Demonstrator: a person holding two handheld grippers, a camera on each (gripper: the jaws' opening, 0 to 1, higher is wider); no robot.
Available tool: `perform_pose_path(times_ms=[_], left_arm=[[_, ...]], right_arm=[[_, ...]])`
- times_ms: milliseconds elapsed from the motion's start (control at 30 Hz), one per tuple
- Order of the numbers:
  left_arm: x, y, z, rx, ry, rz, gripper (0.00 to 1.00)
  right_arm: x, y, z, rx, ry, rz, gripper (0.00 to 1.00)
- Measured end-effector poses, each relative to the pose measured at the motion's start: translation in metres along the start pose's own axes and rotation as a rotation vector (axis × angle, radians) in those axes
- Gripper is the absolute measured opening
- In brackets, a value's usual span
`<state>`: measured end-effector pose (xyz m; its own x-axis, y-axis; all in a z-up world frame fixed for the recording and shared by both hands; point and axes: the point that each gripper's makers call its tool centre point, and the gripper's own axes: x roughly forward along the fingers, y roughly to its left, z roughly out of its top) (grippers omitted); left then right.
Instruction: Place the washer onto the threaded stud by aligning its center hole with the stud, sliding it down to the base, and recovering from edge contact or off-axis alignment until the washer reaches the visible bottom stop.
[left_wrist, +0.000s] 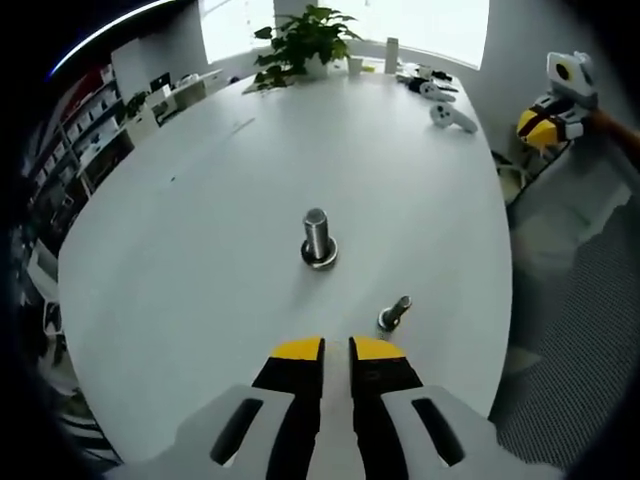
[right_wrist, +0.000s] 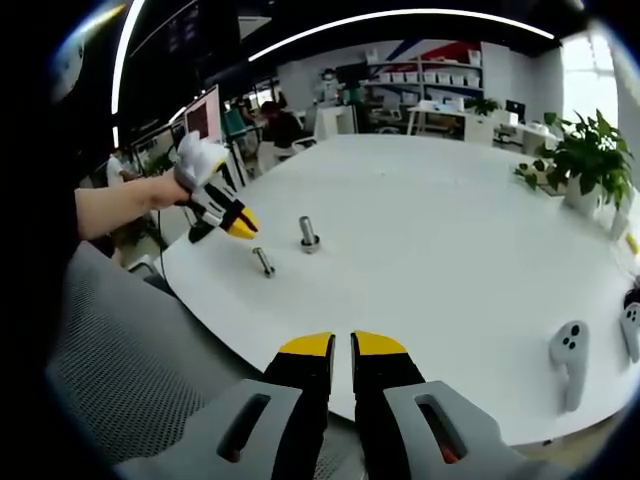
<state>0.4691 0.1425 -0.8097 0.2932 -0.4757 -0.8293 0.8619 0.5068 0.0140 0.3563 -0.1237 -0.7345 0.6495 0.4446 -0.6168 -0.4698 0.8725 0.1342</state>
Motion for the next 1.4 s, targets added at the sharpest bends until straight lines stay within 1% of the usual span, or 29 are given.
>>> perform_pose_path(times_ms=[300, 467, 600, 767, 1133, 1400], left_arm=[[-0.003, 0.015, -0.013, -0.011, 0.000, 0.054, 0.11], [-0.003, 0.022, -0.023, -0.021, 0.023, 0.071, 0.11], [-0.001, 0.025, -0.029, -0.026, 0.036, 0.070, 0.11], [0.006, 0.028, -0.039, -0.020, 0.070, 0.068, 0.11], [0.020, 0.029, -0.043, -0.019, 0.091, 0.054, 0.10], [0.027, 0.032, -0.050, -0.008, 0.124, 0.055, 0.10]], right_arm=[[0.000, 0.000, -0.001, -0.001, 0.004, -0.001, 0.09], [0.000, 0.000, -0.001, 0.000, 0.004, -0.001, 0.09], [0.000, 0.000, -0.001, 0.000, 0.004, 0.000, 0.09], [0.000, 0.000, -0.001, -0.001, 0.006, 0.000, 0.09], [0.000, 0.000, -0.001, -0.002, 0.011, 0.002, 0.09], [0.000, 0.001, -0.002, -0.003, 0.012, 0.005, 0.09]])
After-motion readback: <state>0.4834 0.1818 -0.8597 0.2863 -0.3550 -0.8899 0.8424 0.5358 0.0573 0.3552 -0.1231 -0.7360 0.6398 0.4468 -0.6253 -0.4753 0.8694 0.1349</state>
